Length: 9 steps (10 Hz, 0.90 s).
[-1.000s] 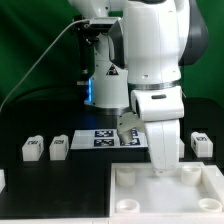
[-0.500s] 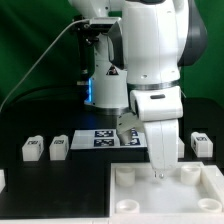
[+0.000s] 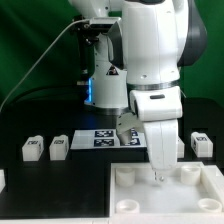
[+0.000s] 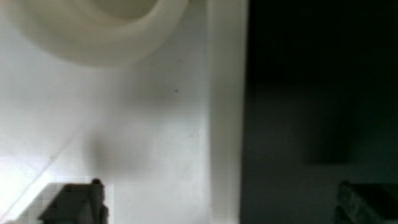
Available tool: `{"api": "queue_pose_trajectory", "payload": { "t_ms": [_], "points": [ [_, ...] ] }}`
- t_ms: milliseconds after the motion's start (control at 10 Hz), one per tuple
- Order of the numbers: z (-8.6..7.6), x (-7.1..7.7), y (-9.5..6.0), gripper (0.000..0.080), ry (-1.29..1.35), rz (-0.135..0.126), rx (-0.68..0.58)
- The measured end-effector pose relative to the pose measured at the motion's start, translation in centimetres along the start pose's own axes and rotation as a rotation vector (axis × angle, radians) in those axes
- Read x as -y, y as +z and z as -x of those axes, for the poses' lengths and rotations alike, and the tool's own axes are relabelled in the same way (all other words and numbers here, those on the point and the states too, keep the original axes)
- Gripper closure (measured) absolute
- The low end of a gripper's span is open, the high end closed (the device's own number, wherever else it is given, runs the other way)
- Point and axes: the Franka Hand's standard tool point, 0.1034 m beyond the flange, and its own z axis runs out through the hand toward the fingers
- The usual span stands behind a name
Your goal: Assemble one leg
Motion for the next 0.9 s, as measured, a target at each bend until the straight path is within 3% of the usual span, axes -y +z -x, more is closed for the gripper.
{"api": "queue_pose_trajectory", "payload": {
  "t_ms": [400,500,600,800,900],
  "points": [
    [0.0,0.0,0.0,0.0151,0.009,0.0,0.0],
    [-0.4,-0.1,-0.7,0.0151,0.114,0.004,0.003],
    [-1.5,0.1,-1.8,0.0151,0.162,0.018,0.007],
    [-4.5,1.0,-3.1,0.0151,0.491,-0.004,0.02],
    [-6.1,1.1,-3.7,0.0151,0.618,0.002,0.021]
  ]
}}
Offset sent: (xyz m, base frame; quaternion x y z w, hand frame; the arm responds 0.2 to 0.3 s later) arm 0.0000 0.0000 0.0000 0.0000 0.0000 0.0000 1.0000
